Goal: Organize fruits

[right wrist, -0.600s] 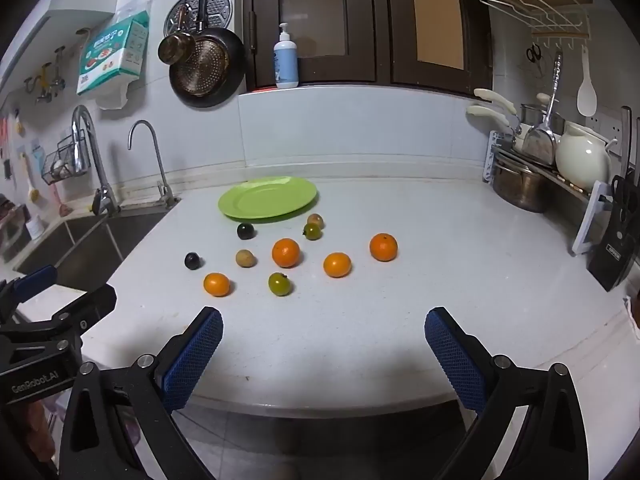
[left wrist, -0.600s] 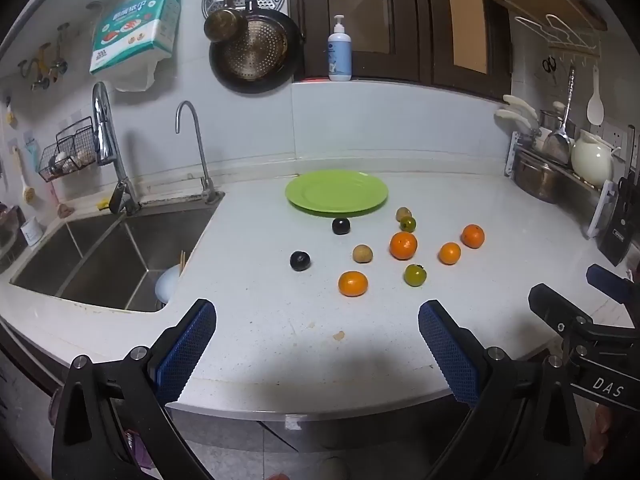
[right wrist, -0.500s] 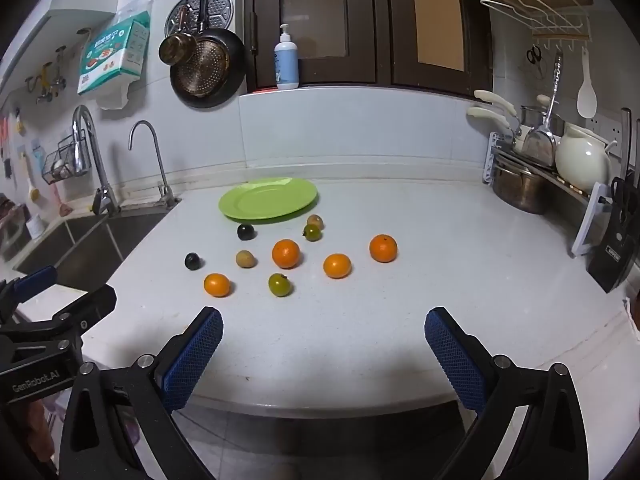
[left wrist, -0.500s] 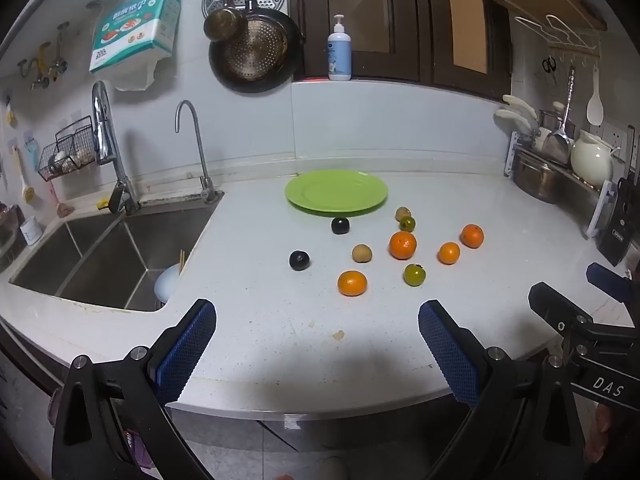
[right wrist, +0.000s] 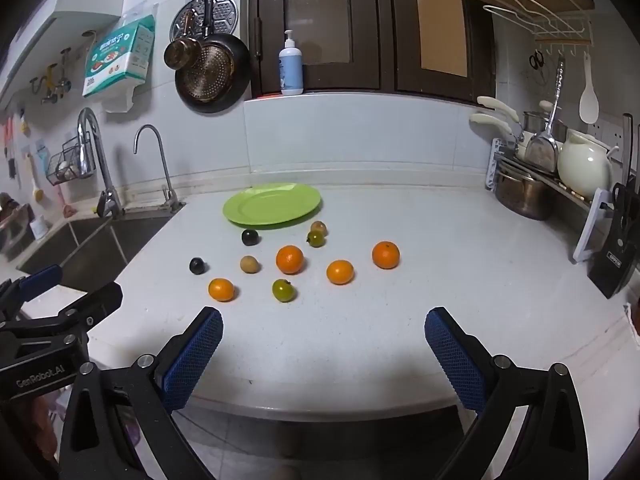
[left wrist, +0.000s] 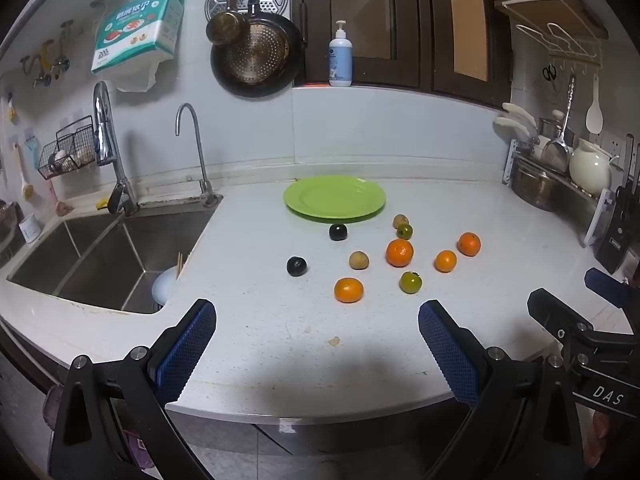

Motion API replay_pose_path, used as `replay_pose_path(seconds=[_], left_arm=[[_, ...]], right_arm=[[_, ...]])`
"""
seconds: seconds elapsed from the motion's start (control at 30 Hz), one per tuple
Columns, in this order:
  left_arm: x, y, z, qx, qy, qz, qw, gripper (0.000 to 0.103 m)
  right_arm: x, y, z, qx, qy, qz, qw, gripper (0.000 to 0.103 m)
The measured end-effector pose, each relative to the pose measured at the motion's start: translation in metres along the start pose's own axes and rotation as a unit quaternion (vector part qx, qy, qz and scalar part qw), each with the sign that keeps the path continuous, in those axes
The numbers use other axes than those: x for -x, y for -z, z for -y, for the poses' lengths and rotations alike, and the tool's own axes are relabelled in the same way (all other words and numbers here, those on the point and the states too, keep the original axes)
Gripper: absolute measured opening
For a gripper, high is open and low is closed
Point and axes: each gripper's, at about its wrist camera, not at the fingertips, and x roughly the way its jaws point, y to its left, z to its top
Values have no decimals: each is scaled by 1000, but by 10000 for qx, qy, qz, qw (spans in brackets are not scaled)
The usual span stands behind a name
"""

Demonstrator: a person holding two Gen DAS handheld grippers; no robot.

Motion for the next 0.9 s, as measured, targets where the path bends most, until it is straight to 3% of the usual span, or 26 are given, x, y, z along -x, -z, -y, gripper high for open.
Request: replay_pose_path(seconds=[0.9], left_arm=[[23,-4,2,-84,-86,308,9995,103]], right_arm=[[12,4,-1,41,-116,218,9997,102]])
